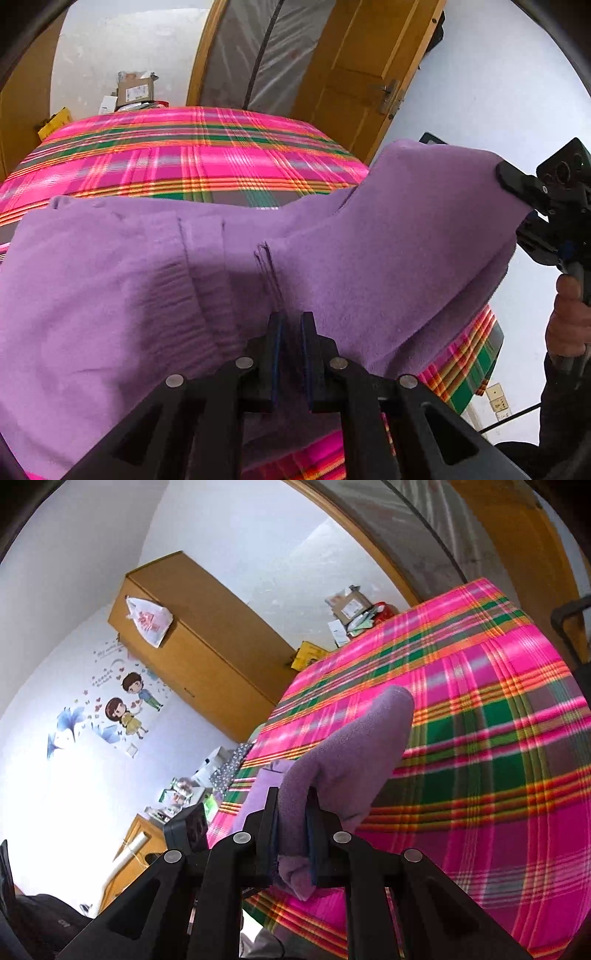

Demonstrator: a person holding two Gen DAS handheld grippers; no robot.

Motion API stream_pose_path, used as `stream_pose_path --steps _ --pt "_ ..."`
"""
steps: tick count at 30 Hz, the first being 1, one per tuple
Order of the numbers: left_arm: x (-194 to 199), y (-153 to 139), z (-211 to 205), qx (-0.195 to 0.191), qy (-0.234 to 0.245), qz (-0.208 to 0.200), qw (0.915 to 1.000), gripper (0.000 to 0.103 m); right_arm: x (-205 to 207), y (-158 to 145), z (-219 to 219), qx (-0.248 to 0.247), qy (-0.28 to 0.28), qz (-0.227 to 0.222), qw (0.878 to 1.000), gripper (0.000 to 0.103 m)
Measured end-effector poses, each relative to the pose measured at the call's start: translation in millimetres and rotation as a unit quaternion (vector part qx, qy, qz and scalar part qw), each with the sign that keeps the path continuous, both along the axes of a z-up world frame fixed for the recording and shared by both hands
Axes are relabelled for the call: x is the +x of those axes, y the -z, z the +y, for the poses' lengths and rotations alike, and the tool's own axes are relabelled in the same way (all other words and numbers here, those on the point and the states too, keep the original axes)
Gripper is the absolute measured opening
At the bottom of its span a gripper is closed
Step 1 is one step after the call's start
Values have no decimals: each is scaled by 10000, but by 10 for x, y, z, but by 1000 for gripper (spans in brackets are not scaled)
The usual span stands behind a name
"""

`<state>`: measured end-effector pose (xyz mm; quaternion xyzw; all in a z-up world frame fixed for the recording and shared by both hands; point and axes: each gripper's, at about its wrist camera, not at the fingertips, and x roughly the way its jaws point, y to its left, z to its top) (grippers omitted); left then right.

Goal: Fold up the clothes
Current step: 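Lift the held edge and fold it over the garment with the right gripper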

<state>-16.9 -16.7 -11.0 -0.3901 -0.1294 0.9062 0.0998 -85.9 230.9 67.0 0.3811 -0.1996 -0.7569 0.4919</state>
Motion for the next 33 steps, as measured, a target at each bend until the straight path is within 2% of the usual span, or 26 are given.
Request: stream_pose_path --steps 8,20,28,33 --pt "225 -213 -249 50 -449 338 9984 9 57 -266 -290 -18 -332 314 9990 12" --pt "276 -85 -490 312 -646 222 9972 9 173 -575 -1073 139 -1077 746 9913 12" --pt "519 -146 -768 402 -983 429 9934 9 267 -548 -1874 458 -1702 773 9813 12" --pt "733 -84 -1068 455 -1411 439 9880 9 352 -373 -2420 763 -2137 676 9716 12"
